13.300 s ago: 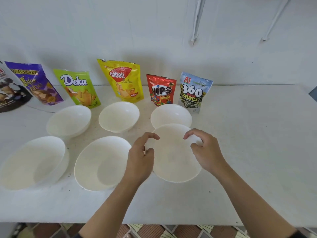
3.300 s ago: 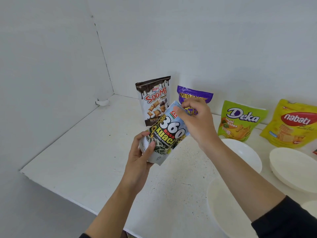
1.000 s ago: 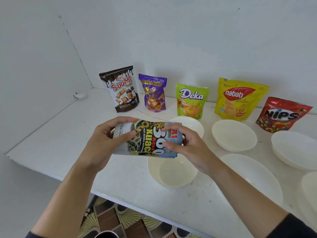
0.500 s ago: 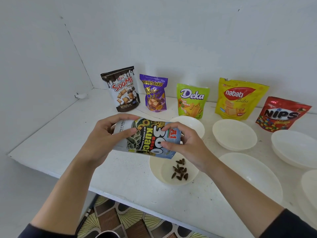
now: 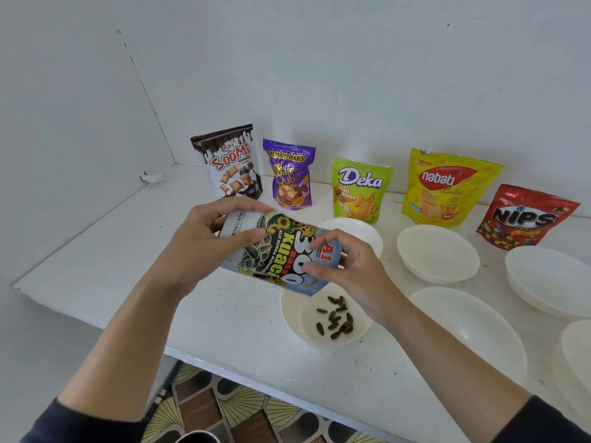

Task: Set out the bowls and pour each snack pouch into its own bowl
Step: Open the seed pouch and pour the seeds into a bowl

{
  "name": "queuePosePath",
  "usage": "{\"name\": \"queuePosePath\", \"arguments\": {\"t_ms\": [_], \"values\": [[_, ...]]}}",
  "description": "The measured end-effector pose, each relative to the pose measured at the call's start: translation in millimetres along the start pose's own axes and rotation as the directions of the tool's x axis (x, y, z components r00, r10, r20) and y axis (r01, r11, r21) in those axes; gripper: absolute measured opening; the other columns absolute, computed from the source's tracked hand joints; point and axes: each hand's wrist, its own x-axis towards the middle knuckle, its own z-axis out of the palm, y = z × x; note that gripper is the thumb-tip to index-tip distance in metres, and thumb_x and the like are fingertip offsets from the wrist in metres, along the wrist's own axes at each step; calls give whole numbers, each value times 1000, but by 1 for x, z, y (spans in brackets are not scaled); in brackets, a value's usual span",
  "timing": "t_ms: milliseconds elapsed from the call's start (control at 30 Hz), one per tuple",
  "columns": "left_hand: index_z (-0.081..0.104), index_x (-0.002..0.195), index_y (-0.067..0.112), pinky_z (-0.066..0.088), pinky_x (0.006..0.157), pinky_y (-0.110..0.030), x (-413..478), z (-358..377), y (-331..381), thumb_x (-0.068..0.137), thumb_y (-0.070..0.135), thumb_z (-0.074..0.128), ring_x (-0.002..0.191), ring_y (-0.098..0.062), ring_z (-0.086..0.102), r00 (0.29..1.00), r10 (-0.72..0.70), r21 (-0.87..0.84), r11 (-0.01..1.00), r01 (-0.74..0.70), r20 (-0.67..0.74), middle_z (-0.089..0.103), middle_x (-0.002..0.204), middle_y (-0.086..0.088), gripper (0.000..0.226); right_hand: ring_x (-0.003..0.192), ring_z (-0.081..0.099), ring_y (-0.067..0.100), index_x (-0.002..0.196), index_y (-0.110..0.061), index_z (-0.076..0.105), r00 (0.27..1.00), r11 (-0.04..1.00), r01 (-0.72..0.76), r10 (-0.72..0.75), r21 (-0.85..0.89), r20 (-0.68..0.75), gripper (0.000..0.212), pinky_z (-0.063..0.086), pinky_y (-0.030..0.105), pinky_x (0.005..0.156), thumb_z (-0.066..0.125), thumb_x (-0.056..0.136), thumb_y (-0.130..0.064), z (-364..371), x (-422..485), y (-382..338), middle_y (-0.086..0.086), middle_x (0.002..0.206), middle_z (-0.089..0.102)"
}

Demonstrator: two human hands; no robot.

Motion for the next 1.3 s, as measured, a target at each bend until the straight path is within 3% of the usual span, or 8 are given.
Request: {"name": "queuePosePath", "arguments": {"t_ms": [233, 500, 767, 967, 1300], "values": [[78, 104, 25, 64, 76, -49, 1, 6, -6, 86, 12, 77, 110, -28, 72, 999, -46, 45, 998, 45, 20, 70, 122, -5, 23, 110, 70, 25, 95, -18, 68, 997, 997, -71, 71, 22, -5, 27, 60, 55, 86, 86, 77, -11, -1, -9, 12, 1, 113, 71], [78, 107, 22, 63, 80, -52, 4, 0, 2, 83, 12, 78, 111, -32, 71, 1000, 5, -7, 1000, -5, -7, 70, 124, -8, 26, 104, 71, 19, 94, -20, 68, 1000, 1000, 21, -21, -10, -15, 25, 63, 41, 80, 84, 79, -8, 0, -2, -1, 0, 105, 73], [78, 105, 24, 63, 77, -53, 3, 5, -5, 86, 12, 77, 110, -32, 72, 1000, -16, 29, 999, 16, 21, 70, 124, -8, 23, 108, 70, 23, 94, -19, 68, 999, 998, -39, 38, -43, -23, 26, 60, 56, 87, 86, 78, -12, -1, -6, 12, 0, 108, 73], [77, 106, 20, 63, 76, -51, 4, 4, 4, 85, 10, 76, 109, -31, 73, 999, 34, -24, 999, -34, 3, 71, 123, -8, 23, 105, 71, 19, 92, -21, 68, 999, 1000, 18, -18, -5, -27, 24, 62, 45, 83, 85, 78, -12, -1, -3, 1, -2, 108, 74], [78, 105, 20, 65, 74, -47, 4, 9, 2, 84, 9, 77, 110, -30, 72, 999, 43, -18, 999, -43, 11, 71, 123, -6, 24, 103, 71, 18, 93, -18, 65, 999, 999, -22, 21, -48, -25, 24, 62, 42, 83, 85, 80, -14, -5, -5, 8, -2, 106, 75]]}}
